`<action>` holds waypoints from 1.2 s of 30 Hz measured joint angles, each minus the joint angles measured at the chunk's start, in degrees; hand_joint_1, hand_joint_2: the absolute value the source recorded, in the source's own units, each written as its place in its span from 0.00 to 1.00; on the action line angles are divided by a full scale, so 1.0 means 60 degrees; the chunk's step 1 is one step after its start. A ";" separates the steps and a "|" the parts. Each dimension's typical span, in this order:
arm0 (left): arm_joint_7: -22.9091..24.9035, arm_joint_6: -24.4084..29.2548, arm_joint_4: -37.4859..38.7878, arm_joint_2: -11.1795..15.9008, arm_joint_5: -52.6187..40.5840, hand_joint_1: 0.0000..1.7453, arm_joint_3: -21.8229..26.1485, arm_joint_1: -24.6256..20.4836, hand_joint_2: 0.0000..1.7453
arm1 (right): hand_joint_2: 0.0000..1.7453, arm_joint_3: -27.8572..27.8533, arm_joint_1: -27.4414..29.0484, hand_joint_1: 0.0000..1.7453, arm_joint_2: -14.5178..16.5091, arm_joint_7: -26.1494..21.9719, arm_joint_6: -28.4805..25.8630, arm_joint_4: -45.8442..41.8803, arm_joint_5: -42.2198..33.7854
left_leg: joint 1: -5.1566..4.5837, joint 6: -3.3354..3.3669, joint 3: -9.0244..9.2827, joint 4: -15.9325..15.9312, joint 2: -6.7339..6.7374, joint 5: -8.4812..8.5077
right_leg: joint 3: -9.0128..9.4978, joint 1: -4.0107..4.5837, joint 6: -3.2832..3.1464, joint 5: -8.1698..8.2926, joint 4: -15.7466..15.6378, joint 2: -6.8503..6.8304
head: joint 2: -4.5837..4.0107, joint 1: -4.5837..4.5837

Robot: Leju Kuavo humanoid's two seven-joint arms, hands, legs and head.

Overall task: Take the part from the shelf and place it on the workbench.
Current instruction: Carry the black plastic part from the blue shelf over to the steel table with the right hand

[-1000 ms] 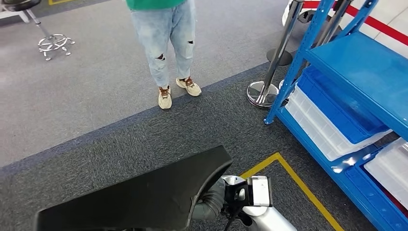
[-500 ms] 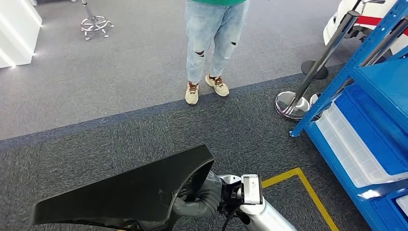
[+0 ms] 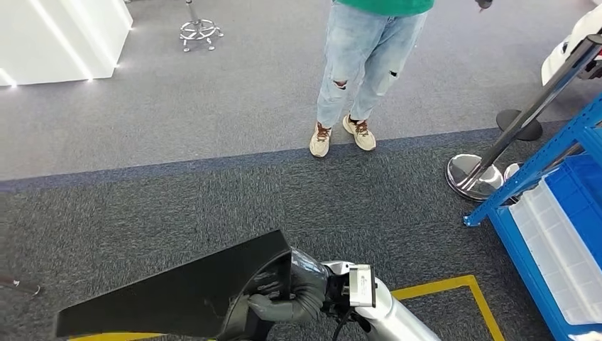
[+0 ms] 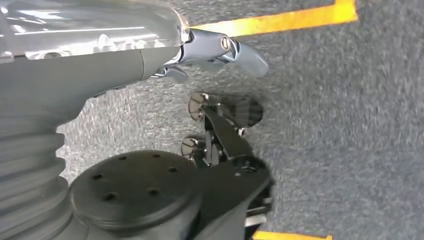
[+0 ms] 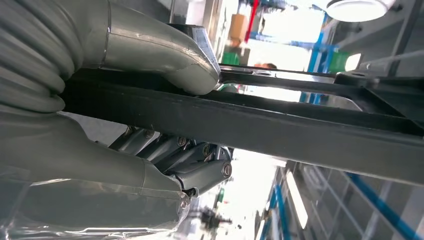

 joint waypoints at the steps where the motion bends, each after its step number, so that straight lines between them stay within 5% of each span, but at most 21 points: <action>1: 0.0086 0.0098 0.0001 -0.0003 0.0005 0.00 -0.0015 -0.0026 1.00 | 1.00 0.0001 0.0013 0.98 -0.0009 0.0005 0.0019 0.0018 0.0010 | 0.0017 -0.0037 -0.0295 0.0636 0.0167 -0.0316 | 0.0000 0.0019 -0.0021 -0.0005 -0.0001 -0.0154 | 0.0000 -0.0013; 3: 0.0229 0.0324 0.0003 0.0015 0.0022 0.00 -0.0044 -0.0046 1.00 | 1.00 0.0016 0.0037 0.98 -0.0041 0.0018 0.0076 0.0072 0.0024 | 0.0064 -0.0107 -0.0671 0.1503 0.0265 -0.0603 | -0.0003 0.0044 -0.0030 -0.0026 0.0007 -0.0466 | 0.0000 -0.0014; 4: 0.0280 0.0421 0.0005 0.0034 0.0028 0.00 -0.0058 -0.0037 1.00 | 1.00 0.0026 0.0040 0.98 -0.0057 0.0022 0.0094 0.0096 0.0026 | 0.0083 -0.0134 -0.0601 0.1439 0.0295 -0.0496 | 0.0000 0.0047 -0.0022 -0.0040 0.0014 -0.0603 | 0.0000 -0.0015; 8: 0.0505 0.0988 0.0016 0.0194 0.0142 0.00 -0.0077 -0.0032 1.00 | 1.00 0.0046 0.0024 0.98 -0.0096 0.0050 0.0146 0.0125 -0.0028 | 0.0040 -0.0075 0.0663 -0.0783 0.0841 0.0345 | 0.0032 0.0094 0.0111 -0.0161 0.0105 -0.1037 | 0.0000 -0.0012; 11: 0.0710 0.1493 0.0050 0.0476 0.0363 0.00 -0.0077 -0.0010 1.00 | 1.00 0.0076 -0.0002 0.98 -0.0163 0.0077 0.0223 0.0127 -0.0080 | -0.0023 0.0133 0.0746 -0.1056 0.0736 0.0369 | 0.0060 0.0140 0.0219 -0.0209 0.0121 -0.1292 | 0.0000 0.0007; 12: 0.0748 0.1558 0.0064 0.0594 0.0430 0.00 -0.0076 0.0016 1.00 | 1.00 0.0088 -0.0013 0.98 -0.0189 0.0077 0.0244 0.0128 -0.0098 | -0.0009 0.0187 0.0751 -0.1084 0.0639 0.0386 | 0.0071 0.0120 0.0268 -0.0253 0.0154 -0.1262 | 0.0000 0.0007; 14: 0.0778 0.1590 0.0086 0.0799 0.0599 0.00 -0.0058 0.0049 1.00 | 1.00 0.0107 -0.0026 0.98 -0.0252 0.0062 0.0269 0.0127 -0.0153 | 0.0029 0.0304 0.0775 -0.1154 0.0466 0.0438 | -0.0107 0.0068 0.0347 -0.0593 0.0611 -0.0844 | 0.0000 0.0008; 17: 0.0735 0.1490 0.0100 0.0981 0.0870 0.00 0.0031 0.0058 1.00 | 1.00 0.0119 0.0057 0.98 -0.0403 0.0028 0.0259 0.0165 -0.0210 | 0.0017 0.0393 0.0756 -0.1173 0.0153 0.0476 | -0.0980 0.0025 0.0378 -0.1450 0.2391 -0.0238 | 0.0000 0.0010; 19: 0.0705 0.1337 0.0102 0.1015 0.0993 0.00 0.0081 0.0088 1.00 | 1.00 0.0127 0.0134 0.98 -0.0484 -0.0004 0.0234 0.0212 -0.0215 | -0.0001 0.0401 0.0746 -0.1149 -0.0117 0.0480 | -0.1277 0.0021 0.0367 -0.1419 0.2879 -0.0176 | 0.0000 0.0010; 21: 0.0641 0.1151 0.0102 0.0997 0.1118 0.00 0.0107 0.0115 1.00 | 1.00 0.0138 0.0158 0.98 -0.0523 -0.0080 0.0206 0.0238 -0.0195 | -0.0002 0.0386 0.0748 -0.1106 -0.0390 0.0474 | -0.0907 0.0011 0.0317 -0.0741 0.1981 -0.0036 | 0.0000 0.0010; 23: 0.0553 0.1024 0.0102 0.0951 0.1251 0.00 0.0147 0.0104 1.00 | 1.00 0.0153 0.0148 0.98 -0.0536 -0.0150 0.0160 0.0240 -0.0156 | -0.0009 0.0322 0.0711 -0.1054 -0.0645 0.0475 | -0.0400 -0.0025 0.0261 -0.0216 0.0799 0.0426 | 0.0000 0.0007; 25: 0.0479 0.0976 0.0102 0.0915 0.1372 0.00 0.0216 0.0089 1.00 | 1.00 0.0173 0.0133 0.98 -0.0536 -0.0164 0.0115 0.0233 -0.0123 | 0.0008 0.0193 0.0630 -0.1039 -0.0871 0.0511 | -0.0236 -0.0025 0.0235 -0.0127 0.0356 0.0673 | 0.0000 0.0006; 27: 0.0437 0.0966 0.0102 0.0907 0.1434 0.00 0.0282 0.0120 1.00 | 1.00 0.0196 0.0103 0.98 -0.0525 -0.0160 0.0099 0.0211 -0.0109 | 0.0049 0.0060 0.0556 -0.1045 -0.0981 0.0542 | -0.0214 -0.0011 0.0168 -0.0076 0.0279 0.0465 | 0.0000 0.0006; 29: 0.0423 0.0964 0.0102 0.0904 0.1451 0.00 0.0325 0.0139 1.00 | 1.00 0.0212 0.0071 0.98 -0.0505 -0.0163 0.0100 0.0185 -0.0105 | 0.0035 -0.0013 0.0389 -0.0717 -0.0514 0.0316 | -0.0169 -0.0020 0.0045 -0.0022 0.0181 0.0216 | 0.0000 -0.0011; 31: 0.0408 0.0969 0.0102 0.0902 0.1474 0.00 0.0347 0.0107 1.00 | 1.00 0.0223 0.0073 0.98 -0.0495 -0.0167 0.0066 0.0174 -0.0042 | 0.0019 -0.0068 -0.0085 0.0340 0.0091 -0.0285 | -0.0153 0.0011 -0.0036 -0.0015 0.0140 -0.0078 | 0.0000 -0.0030; 33: 0.0385 0.1014 0.0102 0.0897 0.1499 0.00 0.0351 0.0087 1.00 | 1.00 0.0233 0.0098 0.98 -0.0497 -0.0181 -0.0012 0.0150 0.0043 | 0.0048 -0.0128 -0.0574 0.1452 0.0251 -0.0751 | -0.0165 0.0049 -0.0063 -0.0028 0.0146 -0.0394 | 0.0000 -0.0034; 34: 0.0363 0.1053 0.0102 0.0895 0.1505 0.00 0.0350 0.0094 1.00 | 1.00 0.0237 0.0111 0.98 -0.0501 -0.0196 -0.0048 0.0113 0.0063 | 0.0060 -0.0147 -0.0607 0.1602 0.0275 -0.0749 | -0.0169 0.0059 -0.0066 -0.0037 0.0149 -0.0538 | 0.0000 -0.0035; 36: 0.0298 0.1129 0.0103 0.0900 0.1507 0.00 0.0349 0.0116 1.00 | 1.00 0.0240 0.0131 0.98 -0.0512 -0.0247 -0.0090 -0.0017 0.0066 | 0.0071 -0.0149 -0.0078 0.0781 0.0398 -0.0297 | -0.0153 0.0068 -0.0045 -0.0062 0.0160 -0.0791 | 0.0000 -0.0035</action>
